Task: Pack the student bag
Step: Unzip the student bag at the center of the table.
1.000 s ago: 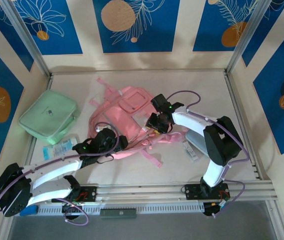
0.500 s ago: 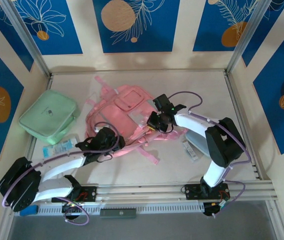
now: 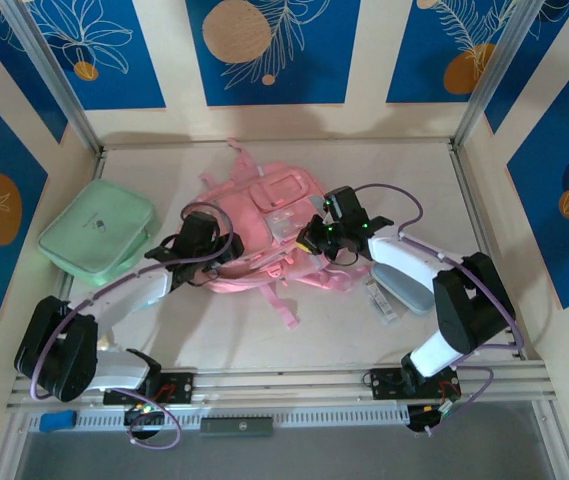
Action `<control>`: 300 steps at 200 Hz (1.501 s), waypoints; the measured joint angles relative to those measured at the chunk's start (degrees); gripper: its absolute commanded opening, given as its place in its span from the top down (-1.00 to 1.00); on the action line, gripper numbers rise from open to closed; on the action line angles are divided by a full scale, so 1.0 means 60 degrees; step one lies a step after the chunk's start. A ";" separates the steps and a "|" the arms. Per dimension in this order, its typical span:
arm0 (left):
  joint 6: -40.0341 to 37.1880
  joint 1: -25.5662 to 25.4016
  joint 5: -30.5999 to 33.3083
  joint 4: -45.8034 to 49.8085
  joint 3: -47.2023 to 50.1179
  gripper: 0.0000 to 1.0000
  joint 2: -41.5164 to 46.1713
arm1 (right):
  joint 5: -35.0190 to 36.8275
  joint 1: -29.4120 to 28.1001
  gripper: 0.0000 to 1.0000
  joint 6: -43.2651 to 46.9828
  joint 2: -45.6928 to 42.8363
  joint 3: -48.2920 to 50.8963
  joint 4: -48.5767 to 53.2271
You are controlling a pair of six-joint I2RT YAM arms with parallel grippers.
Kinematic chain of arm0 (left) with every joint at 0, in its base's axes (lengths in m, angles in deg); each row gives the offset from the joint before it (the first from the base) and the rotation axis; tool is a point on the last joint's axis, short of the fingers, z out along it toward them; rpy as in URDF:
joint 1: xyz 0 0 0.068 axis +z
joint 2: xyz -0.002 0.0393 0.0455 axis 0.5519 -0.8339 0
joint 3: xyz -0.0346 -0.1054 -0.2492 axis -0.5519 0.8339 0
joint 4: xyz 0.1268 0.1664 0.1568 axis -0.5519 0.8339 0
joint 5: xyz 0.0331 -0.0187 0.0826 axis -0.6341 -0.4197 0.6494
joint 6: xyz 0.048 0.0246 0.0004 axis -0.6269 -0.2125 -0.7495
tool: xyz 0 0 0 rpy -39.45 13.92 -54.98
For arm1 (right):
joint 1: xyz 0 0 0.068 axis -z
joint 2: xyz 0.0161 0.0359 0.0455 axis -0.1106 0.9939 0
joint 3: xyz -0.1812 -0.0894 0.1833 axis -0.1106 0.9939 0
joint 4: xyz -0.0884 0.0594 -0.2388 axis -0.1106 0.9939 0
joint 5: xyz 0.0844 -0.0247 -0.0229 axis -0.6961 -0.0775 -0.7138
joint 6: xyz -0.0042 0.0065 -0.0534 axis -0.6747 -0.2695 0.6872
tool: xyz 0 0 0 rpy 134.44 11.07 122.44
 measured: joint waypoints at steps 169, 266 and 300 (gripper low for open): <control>0.1319 -0.4823 0.1559 0.0885 -0.1883 0.08 -0.1501 | 0.1271 -0.0856 1.00 -0.2371 -0.1322 0.1198 -0.0736; 0.1851 -0.4532 0.2371 0.0546 -0.2572 0.16 -0.2758 | 0.1191 -0.0856 1.00 -0.2626 -0.1843 0.1195 -0.0860; 0.1920 -0.4462 0.2583 0.0634 -0.2579 0.17 -0.2718 | 0.1086 -0.0623 1.00 -0.2495 -0.1843 0.1191 -0.0619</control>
